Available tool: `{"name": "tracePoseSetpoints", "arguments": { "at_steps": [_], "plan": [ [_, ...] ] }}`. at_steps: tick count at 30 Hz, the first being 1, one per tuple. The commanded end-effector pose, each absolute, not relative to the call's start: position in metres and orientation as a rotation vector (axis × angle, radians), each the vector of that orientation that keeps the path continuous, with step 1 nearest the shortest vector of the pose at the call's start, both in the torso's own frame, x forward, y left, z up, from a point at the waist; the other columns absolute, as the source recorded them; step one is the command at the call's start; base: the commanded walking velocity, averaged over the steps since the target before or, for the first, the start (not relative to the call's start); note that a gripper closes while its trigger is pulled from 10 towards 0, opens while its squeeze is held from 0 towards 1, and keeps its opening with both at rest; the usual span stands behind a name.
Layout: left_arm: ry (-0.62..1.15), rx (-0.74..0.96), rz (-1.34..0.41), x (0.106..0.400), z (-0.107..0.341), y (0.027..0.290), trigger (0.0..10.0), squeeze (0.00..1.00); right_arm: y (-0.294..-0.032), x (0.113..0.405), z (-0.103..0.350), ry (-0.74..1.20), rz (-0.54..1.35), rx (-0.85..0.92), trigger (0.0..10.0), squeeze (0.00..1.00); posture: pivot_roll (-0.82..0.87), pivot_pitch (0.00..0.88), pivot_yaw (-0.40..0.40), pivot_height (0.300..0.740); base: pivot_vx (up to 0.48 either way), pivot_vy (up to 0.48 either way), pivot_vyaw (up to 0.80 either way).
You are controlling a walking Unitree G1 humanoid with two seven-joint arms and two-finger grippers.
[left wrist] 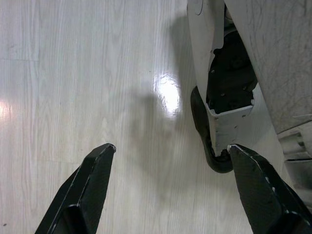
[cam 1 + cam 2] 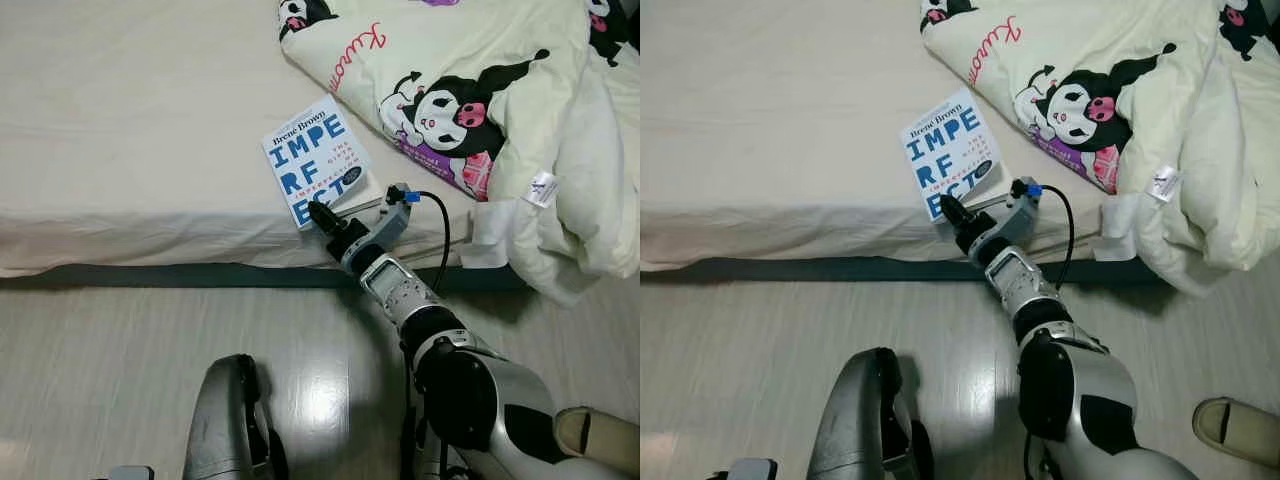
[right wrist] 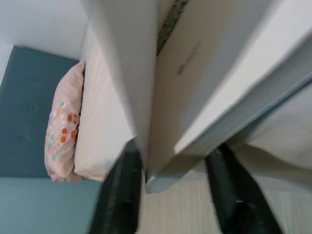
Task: Clean up the room
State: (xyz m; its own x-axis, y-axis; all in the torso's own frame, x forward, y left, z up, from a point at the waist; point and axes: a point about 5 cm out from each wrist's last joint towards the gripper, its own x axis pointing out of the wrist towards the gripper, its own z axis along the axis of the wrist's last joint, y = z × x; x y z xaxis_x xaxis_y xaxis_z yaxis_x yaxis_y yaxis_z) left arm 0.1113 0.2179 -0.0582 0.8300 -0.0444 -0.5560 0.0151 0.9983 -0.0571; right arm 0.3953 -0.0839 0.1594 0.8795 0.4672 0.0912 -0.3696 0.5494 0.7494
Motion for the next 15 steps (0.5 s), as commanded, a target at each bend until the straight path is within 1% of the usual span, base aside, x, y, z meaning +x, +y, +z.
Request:
{"name": "tracePoseSetpoints", "arguments": {
  "at_steps": [1, 8, 14, 15],
  "plan": [
    [0.656, -0.053, -0.048, 0.096, -0.065, 0.214, 10.0, 0.0, -0.083, 0.395, 0.156, 0.132, 0.476, 0.9, 0.0, 0.0, 0.17, 0.473, 0.099, 0.395, 0.0, 0.0, 0.0],
    [0.663, -0.056, -0.048, 0.094, -0.065, 0.213, 10.0, 0.0, -0.09, 0.4, 0.169, 0.069, 0.463, 0.947, 0.0, 0.0, 0.18, 0.472, 0.096, 0.395, 0.0, 0.0, 0.0],
    [0.666, -0.058, -0.042, 0.095, -0.065, 0.213, 10.0, 0.0, -0.092, 0.402, 0.182, 0.005, 0.518, 0.965, 0.0, 0.0, 0.17, 0.462, 0.09, 0.395, 0.0, 0.0, 0.0],
    [0.648, -0.061, -0.027, 0.102, -0.063, 0.214, 10.0, 0.0, -0.091, 0.403, 0.192, -0.046, 0.581, 0.973, 0.0, 0.0, 0.15, 0.443, 0.085, 0.395, 0.0, 0.0, 0.0]
  ]
}}
